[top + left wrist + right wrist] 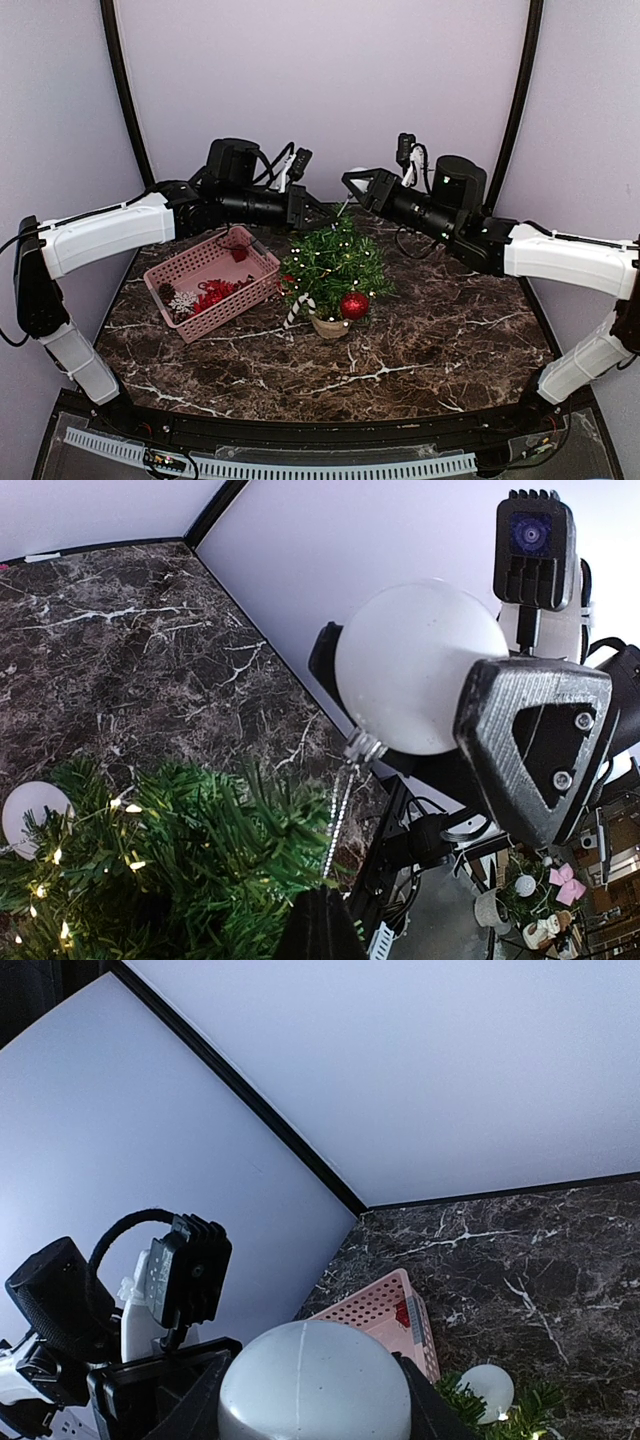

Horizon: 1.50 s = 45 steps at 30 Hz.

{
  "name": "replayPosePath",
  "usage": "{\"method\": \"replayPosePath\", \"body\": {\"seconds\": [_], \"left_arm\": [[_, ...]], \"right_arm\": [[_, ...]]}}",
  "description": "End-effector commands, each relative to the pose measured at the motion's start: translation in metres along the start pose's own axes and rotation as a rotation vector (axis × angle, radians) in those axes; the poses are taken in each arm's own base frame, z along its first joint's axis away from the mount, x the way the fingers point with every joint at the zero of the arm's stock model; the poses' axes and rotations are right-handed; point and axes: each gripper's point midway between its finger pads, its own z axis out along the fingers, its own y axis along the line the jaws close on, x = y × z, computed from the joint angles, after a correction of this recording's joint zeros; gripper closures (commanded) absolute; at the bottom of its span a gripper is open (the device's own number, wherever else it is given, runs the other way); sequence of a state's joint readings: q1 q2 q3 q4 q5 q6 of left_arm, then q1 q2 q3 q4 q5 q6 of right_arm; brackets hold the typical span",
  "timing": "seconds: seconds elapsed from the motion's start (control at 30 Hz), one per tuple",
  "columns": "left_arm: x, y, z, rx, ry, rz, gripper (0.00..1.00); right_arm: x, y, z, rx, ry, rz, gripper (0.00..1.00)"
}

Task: Decorate the small christmas tree
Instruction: Hang the ornament ball on the branch.

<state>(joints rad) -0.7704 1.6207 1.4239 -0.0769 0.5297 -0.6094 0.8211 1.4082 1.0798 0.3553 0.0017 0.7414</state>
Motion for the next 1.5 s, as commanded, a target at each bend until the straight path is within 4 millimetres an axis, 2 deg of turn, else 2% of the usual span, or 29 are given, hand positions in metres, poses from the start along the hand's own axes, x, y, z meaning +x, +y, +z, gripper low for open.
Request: {"method": "replayPosePath", "body": {"seconds": [0.0,0.4,1.1,1.47], "left_arm": [[-0.013,-0.021,-0.016,0.038,-0.053,0.039,1.00],[-0.012,-0.015,-0.013,0.023,-0.056,0.031,1.00],[-0.010,-0.008,-0.007,0.017,-0.053,0.026,1.00],[-0.005,-0.001,-0.002,0.004,-0.037,0.024,1.00]], "right_arm": [[-0.021,0.015,0.001,-0.031,-0.058,-0.015,0.60],[-0.012,0.008,0.011,-0.016,-0.032,-0.013,0.60],[-0.015,0.008,-0.009,-0.013,-0.049,-0.002,0.60],[-0.006,-0.002,-0.009,0.010,-0.033,0.006,0.60]]}}
